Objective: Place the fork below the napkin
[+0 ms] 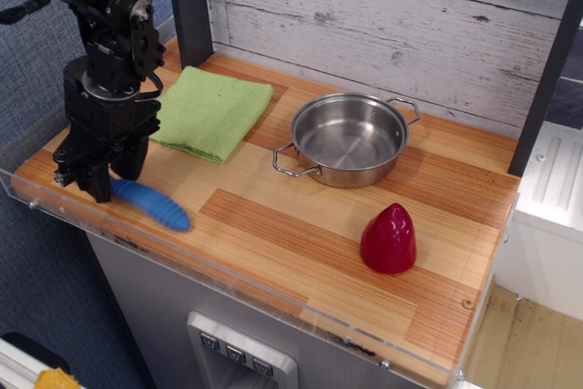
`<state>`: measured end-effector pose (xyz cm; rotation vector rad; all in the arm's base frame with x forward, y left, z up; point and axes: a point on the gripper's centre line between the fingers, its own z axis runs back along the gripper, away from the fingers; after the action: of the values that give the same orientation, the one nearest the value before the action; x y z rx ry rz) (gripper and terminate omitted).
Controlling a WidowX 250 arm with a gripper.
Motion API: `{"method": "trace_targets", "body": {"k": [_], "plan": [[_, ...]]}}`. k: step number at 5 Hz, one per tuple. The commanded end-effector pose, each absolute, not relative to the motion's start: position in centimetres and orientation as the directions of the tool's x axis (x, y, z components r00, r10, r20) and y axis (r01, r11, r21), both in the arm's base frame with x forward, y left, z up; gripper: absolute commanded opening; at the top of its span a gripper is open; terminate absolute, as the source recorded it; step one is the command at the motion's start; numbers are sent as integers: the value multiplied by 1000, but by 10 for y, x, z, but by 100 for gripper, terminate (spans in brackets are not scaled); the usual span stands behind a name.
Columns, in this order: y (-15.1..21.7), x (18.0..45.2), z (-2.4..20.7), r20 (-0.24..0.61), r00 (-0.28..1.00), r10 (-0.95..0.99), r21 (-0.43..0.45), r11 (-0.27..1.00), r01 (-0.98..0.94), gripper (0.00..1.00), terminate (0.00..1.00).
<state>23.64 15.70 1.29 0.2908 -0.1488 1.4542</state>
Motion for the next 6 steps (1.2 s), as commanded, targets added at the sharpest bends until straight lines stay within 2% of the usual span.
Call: {"method": "trace_targets", "body": {"k": [1,2,3,5,6], "plan": [[157,242,53,311,105,944,41,97,-994,100,0],[151,250,81,317,175,932,16,179,-984,100,0],[140,259,99,334,281,900,8,296,-955,100,0],[115,275,126,331,616,715,32,644,-764,100,0],[110,274,131,303,782,544,37,813,-580,100,0]]}}
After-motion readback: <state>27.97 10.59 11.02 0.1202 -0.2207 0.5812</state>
